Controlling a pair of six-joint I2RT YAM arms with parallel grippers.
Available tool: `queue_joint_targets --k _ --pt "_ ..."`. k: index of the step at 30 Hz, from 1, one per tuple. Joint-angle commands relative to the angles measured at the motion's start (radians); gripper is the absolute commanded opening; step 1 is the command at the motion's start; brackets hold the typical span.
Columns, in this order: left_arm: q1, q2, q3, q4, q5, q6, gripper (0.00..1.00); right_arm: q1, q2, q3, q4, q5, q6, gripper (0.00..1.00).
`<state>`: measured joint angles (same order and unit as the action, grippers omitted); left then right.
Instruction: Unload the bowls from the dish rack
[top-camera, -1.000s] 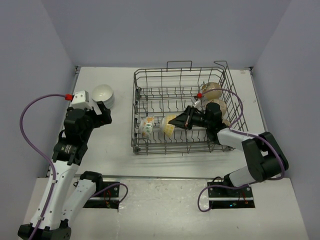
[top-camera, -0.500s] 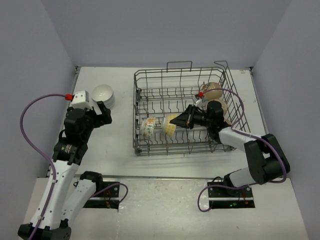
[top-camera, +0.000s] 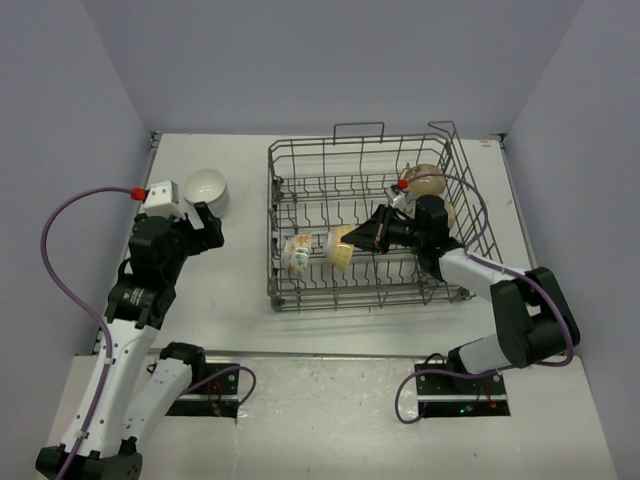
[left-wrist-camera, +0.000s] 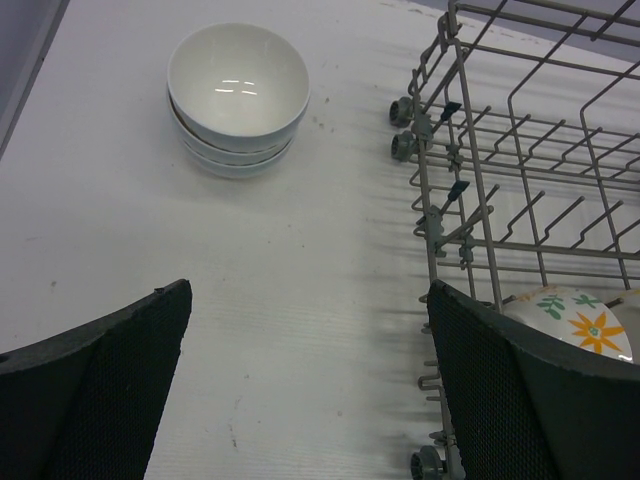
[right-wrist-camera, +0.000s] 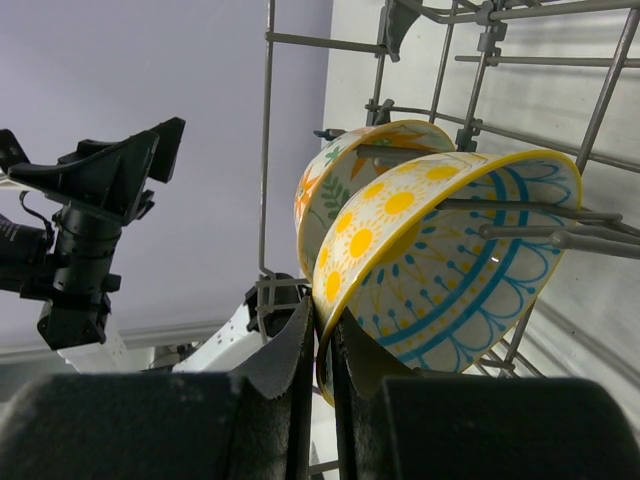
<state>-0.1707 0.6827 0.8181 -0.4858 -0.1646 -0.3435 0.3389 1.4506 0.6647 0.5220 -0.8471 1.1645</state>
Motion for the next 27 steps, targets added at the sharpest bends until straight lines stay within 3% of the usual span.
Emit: queue_joint_targets --k 1,11,21,27 --pt "-0.003 -0.003 0.006 0.041 -0.015 0.026 1.0 -0.028 -0.078 0.165 0.319 -0.084 0.032 0.0" --pt "-0.003 -0.005 0.003 0.044 -0.021 0.028 1.0 -0.037 -0.055 0.199 0.369 -0.151 0.052 0.0" --pt "-0.003 -0.006 0.003 0.047 -0.023 0.029 1.0 -0.058 0.07 0.219 0.735 -0.26 0.294 0.0" --pt "-0.004 -0.003 0.004 0.047 -0.021 0.031 1.0 -0.067 0.077 0.217 0.754 -0.26 0.31 0.0"
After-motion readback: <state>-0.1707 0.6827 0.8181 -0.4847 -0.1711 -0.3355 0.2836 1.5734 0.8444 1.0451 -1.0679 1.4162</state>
